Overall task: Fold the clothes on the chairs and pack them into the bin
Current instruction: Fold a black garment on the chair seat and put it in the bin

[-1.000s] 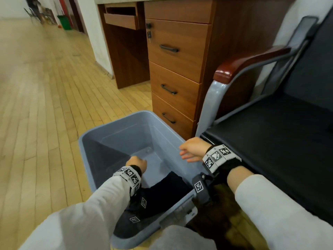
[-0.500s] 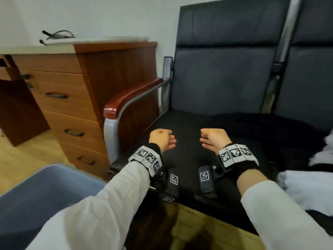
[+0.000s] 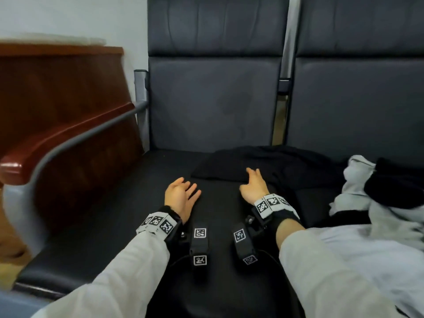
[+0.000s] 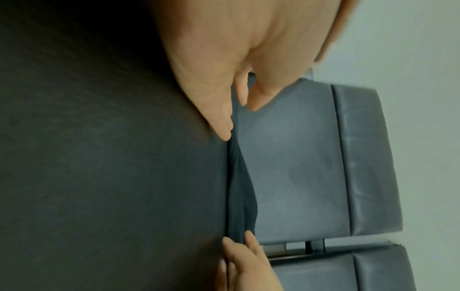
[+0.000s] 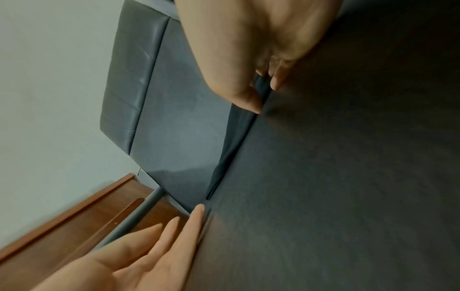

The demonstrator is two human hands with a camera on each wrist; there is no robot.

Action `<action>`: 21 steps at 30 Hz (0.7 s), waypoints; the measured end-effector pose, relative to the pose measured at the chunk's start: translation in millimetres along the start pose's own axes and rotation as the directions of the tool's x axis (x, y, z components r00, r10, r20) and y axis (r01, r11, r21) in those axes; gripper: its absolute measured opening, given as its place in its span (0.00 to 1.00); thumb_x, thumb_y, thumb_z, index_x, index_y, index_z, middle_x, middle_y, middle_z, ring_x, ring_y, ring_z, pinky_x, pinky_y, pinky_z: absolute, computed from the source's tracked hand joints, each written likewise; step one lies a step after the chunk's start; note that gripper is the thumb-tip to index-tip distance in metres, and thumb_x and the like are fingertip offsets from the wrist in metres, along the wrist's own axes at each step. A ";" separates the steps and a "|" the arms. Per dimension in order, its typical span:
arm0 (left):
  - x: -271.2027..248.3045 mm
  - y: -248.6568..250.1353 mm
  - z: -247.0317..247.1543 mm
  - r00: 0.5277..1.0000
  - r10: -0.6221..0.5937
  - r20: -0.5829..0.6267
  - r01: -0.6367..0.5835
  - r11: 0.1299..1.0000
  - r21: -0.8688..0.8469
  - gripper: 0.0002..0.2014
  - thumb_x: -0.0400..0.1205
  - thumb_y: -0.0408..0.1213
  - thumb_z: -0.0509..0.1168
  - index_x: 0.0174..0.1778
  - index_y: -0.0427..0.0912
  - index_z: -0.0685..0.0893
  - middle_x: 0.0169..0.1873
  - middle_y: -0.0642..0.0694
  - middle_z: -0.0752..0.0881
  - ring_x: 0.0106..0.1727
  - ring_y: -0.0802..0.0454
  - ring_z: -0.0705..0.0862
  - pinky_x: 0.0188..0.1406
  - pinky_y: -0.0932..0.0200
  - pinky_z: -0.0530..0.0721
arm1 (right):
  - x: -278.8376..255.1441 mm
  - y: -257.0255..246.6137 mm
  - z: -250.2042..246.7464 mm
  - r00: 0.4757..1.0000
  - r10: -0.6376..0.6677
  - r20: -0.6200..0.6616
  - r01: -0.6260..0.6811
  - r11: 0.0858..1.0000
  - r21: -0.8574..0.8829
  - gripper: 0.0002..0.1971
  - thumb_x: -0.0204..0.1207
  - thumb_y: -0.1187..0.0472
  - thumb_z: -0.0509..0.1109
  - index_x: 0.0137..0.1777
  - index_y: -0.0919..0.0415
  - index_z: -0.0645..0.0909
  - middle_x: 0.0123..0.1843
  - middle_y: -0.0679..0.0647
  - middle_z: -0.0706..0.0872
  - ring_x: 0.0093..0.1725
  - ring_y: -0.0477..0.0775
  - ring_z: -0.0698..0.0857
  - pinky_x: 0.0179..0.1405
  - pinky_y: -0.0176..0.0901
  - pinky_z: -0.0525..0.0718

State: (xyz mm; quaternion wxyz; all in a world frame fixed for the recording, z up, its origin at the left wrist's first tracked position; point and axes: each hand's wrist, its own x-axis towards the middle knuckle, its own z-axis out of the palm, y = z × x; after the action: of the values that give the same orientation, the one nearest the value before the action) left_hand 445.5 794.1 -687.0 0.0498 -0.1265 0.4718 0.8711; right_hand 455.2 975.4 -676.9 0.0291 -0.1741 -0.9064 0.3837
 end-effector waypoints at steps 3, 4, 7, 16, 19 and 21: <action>5.0 -1.7 -0.6 0.999 -0.027 -0.024 0.028 0.999 0.022 0.21 0.86 0.22 0.48 0.76 0.34 0.65 0.72 0.32 0.70 0.74 0.37 0.73 0.63 0.45 0.78 | 5.9 -5.5 1.3 0.999 0.038 -0.002 -0.038 0.973 -0.226 0.35 0.78 0.59 0.67 0.83 0.60 0.56 0.80 0.59 0.66 0.76 0.65 0.66 0.71 0.50 0.70; 5.0 -2.6 1.3 0.999 -0.022 -0.024 0.022 0.999 0.027 0.20 0.86 0.22 0.48 0.75 0.35 0.66 0.71 0.32 0.71 0.74 0.37 0.73 0.63 0.45 0.78 | 3.6 -8.6 0.1 1.000 0.031 -0.006 -0.031 0.969 -0.244 0.33 0.77 0.57 0.69 0.80 0.60 0.62 0.77 0.59 0.70 0.74 0.64 0.71 0.69 0.49 0.73; -3.3 -3.7 2.8 0.999 0.031 -0.020 -0.031 0.999 0.040 0.22 0.84 0.19 0.51 0.74 0.37 0.66 0.62 0.33 0.76 0.71 0.38 0.74 0.64 0.47 0.76 | -16.2 -12.6 2.1 1.000 0.000 0.024 0.005 0.980 -0.198 0.21 0.74 0.56 0.72 0.68 0.55 0.80 0.66 0.56 0.83 0.63 0.59 0.83 0.58 0.42 0.80; -47.2 10.9 -11.6 0.978 0.016 0.209 -0.208 -0.037 0.977 0.25 0.74 0.44 0.68 0.69 0.57 0.78 0.75 0.44 0.70 0.76 0.38 0.67 0.76 0.54 0.67 | -100.2 -17.6 -6.0 0.985 0.068 0.159 -0.100 0.974 0.203 0.14 0.75 0.50 0.58 0.41 0.59 0.79 0.50 0.59 0.81 0.51 0.59 0.79 0.52 0.48 0.73; -54.1 30.7 -21.7 0.968 0.118 0.220 -0.230 0.078 0.970 0.08 0.70 0.53 0.71 0.40 0.56 0.86 0.49 0.47 0.88 0.57 0.42 0.85 0.63 0.50 0.81 | -120.3 -12.3 -14.5 0.987 0.012 0.162 -0.050 0.971 0.236 0.30 0.66 0.34 0.66 0.57 0.57 0.85 0.56 0.52 0.86 0.57 0.56 0.83 0.60 0.48 0.77; -68.8 54.8 -23.5 0.929 0.265 0.259 -0.311 0.177 0.934 0.02 0.76 0.43 0.69 0.39 0.51 0.86 0.45 0.44 0.89 0.53 0.41 0.86 0.58 0.51 0.82 | -128.3 -5.9 -20.7 0.992 -0.060 0.115 0.065 0.997 -0.038 0.22 0.63 0.38 0.73 0.51 0.52 0.84 0.52 0.49 0.87 0.56 0.56 0.84 0.62 0.50 0.78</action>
State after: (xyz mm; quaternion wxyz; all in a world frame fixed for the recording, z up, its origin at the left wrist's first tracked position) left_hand 504.6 746.6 -636.5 -0.0390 0.0385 0.9190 0.3904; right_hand 577.6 942.4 -647.8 -0.0144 -0.1241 -0.9194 0.3729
